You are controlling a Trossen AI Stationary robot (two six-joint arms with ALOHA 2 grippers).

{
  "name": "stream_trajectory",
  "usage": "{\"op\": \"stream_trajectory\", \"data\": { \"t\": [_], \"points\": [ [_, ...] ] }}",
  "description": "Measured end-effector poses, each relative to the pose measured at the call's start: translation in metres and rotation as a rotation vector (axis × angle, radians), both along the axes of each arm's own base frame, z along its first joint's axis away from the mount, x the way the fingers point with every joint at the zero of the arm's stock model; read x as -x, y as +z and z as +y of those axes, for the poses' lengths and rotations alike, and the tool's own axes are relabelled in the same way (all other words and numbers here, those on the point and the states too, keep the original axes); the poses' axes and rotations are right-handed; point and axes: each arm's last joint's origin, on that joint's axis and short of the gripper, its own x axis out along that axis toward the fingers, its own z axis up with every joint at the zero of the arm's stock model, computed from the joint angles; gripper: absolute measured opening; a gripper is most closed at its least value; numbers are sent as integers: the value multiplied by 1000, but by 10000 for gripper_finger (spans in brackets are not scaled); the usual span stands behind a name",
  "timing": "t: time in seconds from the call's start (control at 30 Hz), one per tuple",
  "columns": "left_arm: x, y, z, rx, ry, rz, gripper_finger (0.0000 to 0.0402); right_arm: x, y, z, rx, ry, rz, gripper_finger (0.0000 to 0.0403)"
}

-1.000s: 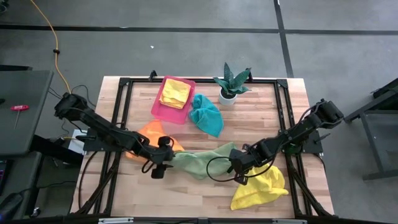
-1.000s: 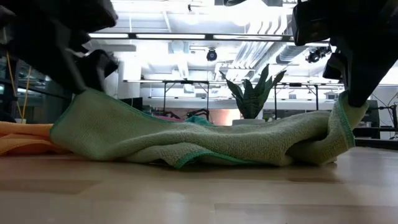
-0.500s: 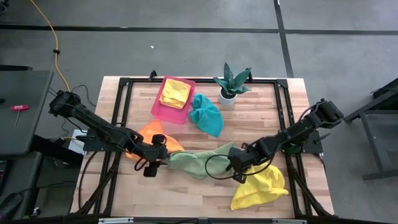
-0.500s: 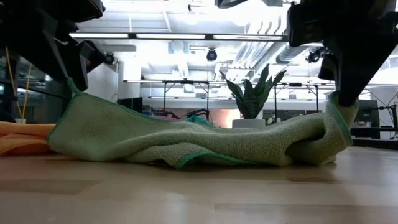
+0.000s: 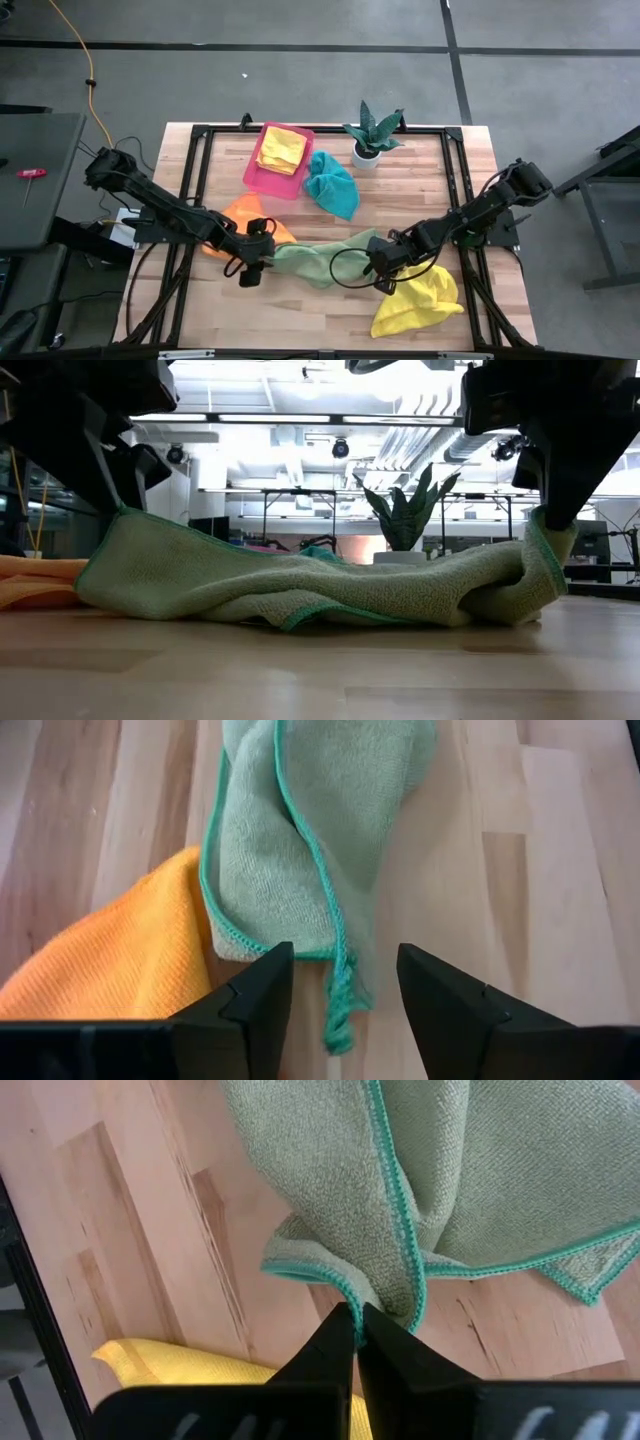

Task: Fold microfiber towels
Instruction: Fold the green microfiber cloth

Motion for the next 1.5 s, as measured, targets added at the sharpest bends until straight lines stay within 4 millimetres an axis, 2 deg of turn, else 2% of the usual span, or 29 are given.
{"op": "stream_trajectory", "data": {
  "t": [0.23, 0.53, 0.73, 0.83, 0.97, 1.13, 1.37, 1.5],
  "points": [
    [0, 0, 0, 7, 0, -1, 126, 0, 0, 0, 0, 1, 0, 0],
    [0, 0, -1, 32, -13, 1, 14, 0, 0, 0, -1, -1, 0, 0],
    [0, 2, -1, 55, 3, -7, 5, 0, 0, 0, -15, 8, 8, 0],
    [-1, 17, 0, 66, 9, -30, 3, 4, 9, 0, -43, 51, 20, 0],
    [0, 63, 11, 27, 2, -88, 2, 12, 52, -8, -61, 111, -18, 0],
    [9, 139, 39, -108, 36, -226, 1, 32, 126, -37, 11, 73, -179, 0],
    [32, 226, 85, -286, 154, -378, 0, 81, 221, -84, 162, -48, -385, 0],
    [44, 262, 108, -423, 212, -430, 0, 106, 266, -105, 295, -108, -469, 0]
  ]
}}
